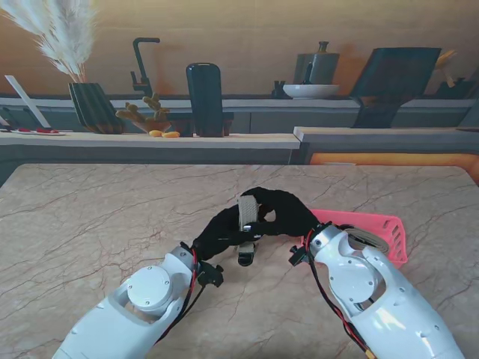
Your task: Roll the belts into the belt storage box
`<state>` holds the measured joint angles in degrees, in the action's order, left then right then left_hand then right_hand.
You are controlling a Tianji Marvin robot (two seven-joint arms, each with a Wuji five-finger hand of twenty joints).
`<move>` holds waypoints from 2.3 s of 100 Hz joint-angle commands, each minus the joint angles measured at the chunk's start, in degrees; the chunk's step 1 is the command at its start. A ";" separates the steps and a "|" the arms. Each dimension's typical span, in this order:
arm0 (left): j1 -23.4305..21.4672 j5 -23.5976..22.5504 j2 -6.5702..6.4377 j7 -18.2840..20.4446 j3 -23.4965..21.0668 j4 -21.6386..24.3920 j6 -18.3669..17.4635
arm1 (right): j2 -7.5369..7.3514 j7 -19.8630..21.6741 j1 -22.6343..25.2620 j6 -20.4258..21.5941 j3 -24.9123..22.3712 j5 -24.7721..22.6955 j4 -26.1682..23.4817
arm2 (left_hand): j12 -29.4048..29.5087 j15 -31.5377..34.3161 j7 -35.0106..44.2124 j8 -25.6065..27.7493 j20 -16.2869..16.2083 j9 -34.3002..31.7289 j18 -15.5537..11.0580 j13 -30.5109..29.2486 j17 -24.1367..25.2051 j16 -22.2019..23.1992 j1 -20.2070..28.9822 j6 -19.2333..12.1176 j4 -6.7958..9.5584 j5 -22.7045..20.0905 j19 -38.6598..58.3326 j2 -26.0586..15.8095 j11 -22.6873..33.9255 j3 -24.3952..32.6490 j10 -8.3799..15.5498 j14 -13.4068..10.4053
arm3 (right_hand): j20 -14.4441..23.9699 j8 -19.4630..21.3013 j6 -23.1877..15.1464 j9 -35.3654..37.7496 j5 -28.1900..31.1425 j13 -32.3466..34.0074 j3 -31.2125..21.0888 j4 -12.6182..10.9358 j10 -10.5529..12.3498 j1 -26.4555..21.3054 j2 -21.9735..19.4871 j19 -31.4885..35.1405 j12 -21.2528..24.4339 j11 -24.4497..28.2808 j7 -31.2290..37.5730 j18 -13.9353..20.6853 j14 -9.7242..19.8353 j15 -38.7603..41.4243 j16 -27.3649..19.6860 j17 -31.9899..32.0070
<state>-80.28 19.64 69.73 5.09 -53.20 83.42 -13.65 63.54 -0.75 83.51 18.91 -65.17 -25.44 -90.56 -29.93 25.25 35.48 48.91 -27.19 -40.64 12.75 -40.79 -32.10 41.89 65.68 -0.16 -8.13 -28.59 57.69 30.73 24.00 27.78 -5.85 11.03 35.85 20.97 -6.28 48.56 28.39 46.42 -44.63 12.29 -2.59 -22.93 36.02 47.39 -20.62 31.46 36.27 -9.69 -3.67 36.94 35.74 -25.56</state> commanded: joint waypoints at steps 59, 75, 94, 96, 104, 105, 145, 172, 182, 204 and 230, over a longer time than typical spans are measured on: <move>0.61 2.06 0.94 0.09 -0.32 -0.48 3.59 | 2.95 -16.05 2.07 4.32 0.07 -8.47 0.54 | 0.73 4.88 0.22 -13.07 -1.92 -1.46 -1.05 0.41 2.69 -5.42 -13.32 -1.85 4.51 -0.72 1.27 -5.67 -0.36 6.64 -0.13 -0.02 | -0.68 -4.69 -27.72 21.16 19.18 5.99 -9.25 2.36 7.31 -13.79 -2.90 3.50 -2.04 -4.52 25.78 1.54 6.24 -1.09 -2.08 -1.05; 0.72 3.28 0.97 0.99 -0.42 -0.62 4.54 | 3.14 -19.02 2.23 5.68 -0.21 -11.07 0.82 | -0.51 6.22 -0.92 -13.20 -2.77 -2.47 -0.33 -0.68 2.43 -5.07 -12.33 -2.42 4.42 -0.78 3.31 -7.55 -0.26 4.46 -0.61 0.90 | -0.99 -3.99 -28.03 20.56 18.37 5.74 -8.74 2.38 7.27 -13.98 -3.61 3.72 -2.30 -4.29 25.93 1.51 6.14 -0.69 -2.04 -0.81; 0.56 3.95 1.29 0.32 -0.63 -0.49 6.26 | 3.07 -20.26 2.37 7.26 -0.20 -12.85 1.18 | -2.86 11.65 -1.93 -13.48 -5.40 -6.49 1.17 -3.88 0.92 -3.72 -9.58 -1.50 4.70 -1.70 10.65 -10.17 -0.30 -0.28 -2.45 2.33 | -1.62 -3.31 -29.02 17.82 17.97 4.44 -8.02 2.27 4.73 -13.96 -4.17 3.73 -2.74 -3.24 25.98 1.06 5.49 -0.82 -2.33 0.07; 0.56 4.06 1.32 0.30 -0.66 -0.49 6.36 | 3.03 -20.26 2.38 7.34 -0.19 -13.03 1.19 | -3.47 12.50 -1.71 -13.56 -5.53 -7.23 1.24 -4.34 0.54 -3.63 -8.89 -1.41 4.68 -2.02 11.67 -10.49 -0.28 -1.01 -2.61 2.34 | -1.72 -3.25 -29.41 17.29 17.99 4.09 -7.97 2.27 4.49 -13.82 -4.16 3.62 -2.67 -3.25 25.90 0.96 5.41 -1.02 -2.43 0.29; 0.57 4.37 1.36 0.38 -0.73 -0.57 6.60 | 2.91 -20.57 2.40 7.51 -0.21 -14.00 1.22 | -4.25 14.41 -0.69 -13.92 -5.74 -8.88 1.95 -5.27 -0.03 -3.56 -7.66 -1.15 4.83 -3.29 14.23 -10.49 0.02 -2.90 -3.04 3.25 | -2.11 -2.89 -30.10 14.93 18.30 1.92 -8.16 2.22 3.83 -13.65 -3.90 2.98 -2.29 -3.68 25.93 0.63 5.00 -2.14 -2.92 1.40; 0.58 4.38 1.35 0.40 -0.73 -0.59 6.61 | 2.91 -20.67 2.40 7.55 -0.22 -14.11 1.23 | -4.24 14.46 -0.67 -13.94 -5.74 -8.87 1.98 -5.20 0.07 -3.56 -7.69 -1.09 4.82 -3.30 14.29 -10.45 0.02 -2.98 -3.01 3.30 | -2.13 -2.87 -30.13 14.89 18.31 1.89 -8.21 2.21 3.85 -13.66 -3.83 2.97 -2.29 -3.64 25.92 0.61 4.99 -2.16 -2.94 1.41; 1.53 3.14 1.04 1.98 -0.27 -1.62 8.03 | 3.20 -22.38 3.72 7.91 -2.18 -14.29 -0.86 | 2.26 12.59 -2.14 -13.62 -6.60 -6.82 3.85 -1.58 5.27 -3.93 -10.50 -0.08 4.86 -4.70 12.40 -10.76 0.91 -7.88 -3.72 4.93 | -3.16 -2.25 -29.51 21.64 18.88 5.51 -9.53 2.39 4.85 -13.84 -3.16 2.84 -1.10 -1.95 26.17 -0.21 6.47 -1.83 -3.58 0.89; 1.52 4.51 1.08 2.66 -0.24 -1.37 8.36 | 2.86 -22.05 3.49 8.62 -1.70 -15.56 0.05 | -5.43 24.07 6.11 -13.27 -7.73 -14.67 4.10 -9.25 -1.81 -2.00 3.71 -0.87 5.71 -7.39 25.36 -20.35 12.40 -19.89 -2.08 5.11 | -3.43 -1.82 -28.02 21.49 18.03 5.24 -9.06 2.35 6.04 -14.17 -3.81 2.92 -1.57 -1.59 25.92 -0.13 6.33 -2.17 -3.70 1.01; 1.34 5.58 0.74 4.36 -0.41 -1.16 7.30 | 2.96 -21.33 3.05 8.03 -0.76 -14.44 0.88 | -9.70 25.52 8.55 -10.09 -8.02 -13.62 3.29 -9.35 -2.09 -0.94 6.87 -1.95 6.14 -5.22 26.92 -22.95 14.83 -23.92 -0.95 4.88 | -3.53 -3.10 -24.66 20.91 17.21 5.21 -8.86 2.27 5.33 -14.27 -4.00 3.04 -2.18 -1.01 25.03 -0.05 6.36 -2.13 -3.59 0.77; 1.43 2.77 -0.15 5.41 -0.01 -0.97 4.40 | 3.28 -18.18 2.55 4.73 0.80 -9.20 1.72 | -14.17 26.69 11.89 -4.14 -8.14 -11.82 2.15 -9.10 -2.47 0.83 8.28 -3.92 5.90 -2.09 27.77 -25.60 17.45 -25.30 0.69 3.92 | -3.71 -5.28 -16.31 15.32 9.02 3.19 -10.39 2.70 3.91 -9.80 -0.01 2.82 -2.39 -0.31 22.18 0.16 5.46 -2.44 -3.45 1.02; 1.22 2.03 -0.12 4.53 0.03 -0.81 3.65 | 3.16 -13.35 1.64 1.86 2.47 -4.03 2.72 | -15.09 25.92 12.24 -2.67 -7.90 -11.37 2.00 -8.56 -2.11 1.10 8.28 -4.55 5.57 -1.60 27.40 -26.05 16.90 -25.01 0.90 3.92 | -3.41 -4.93 -9.93 12.30 8.70 1.14 -10.09 1.39 2.36 -4.09 -0.01 1.70 -1.12 0.07 17.79 -0.43 4.13 -3.53 -3.68 2.15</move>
<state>-78.81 21.73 69.08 9.66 -53.29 81.76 -9.56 66.24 -14.86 84.94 21.38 -63.78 -29.11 -88.23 -44.14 50.83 41.73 44.65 -34.04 -49.75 16.79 -48.43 -33.49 41.84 66.53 -3.34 -4.70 -27.55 81.89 18.73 35.28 -3.52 -13.48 16.26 33.16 15.38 -7.41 59.58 34.43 49.49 -48.42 17.45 -4.91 -25.18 41.76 49.66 -21.39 28.58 50.42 -9.90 -3.24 34.95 32.83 -24.41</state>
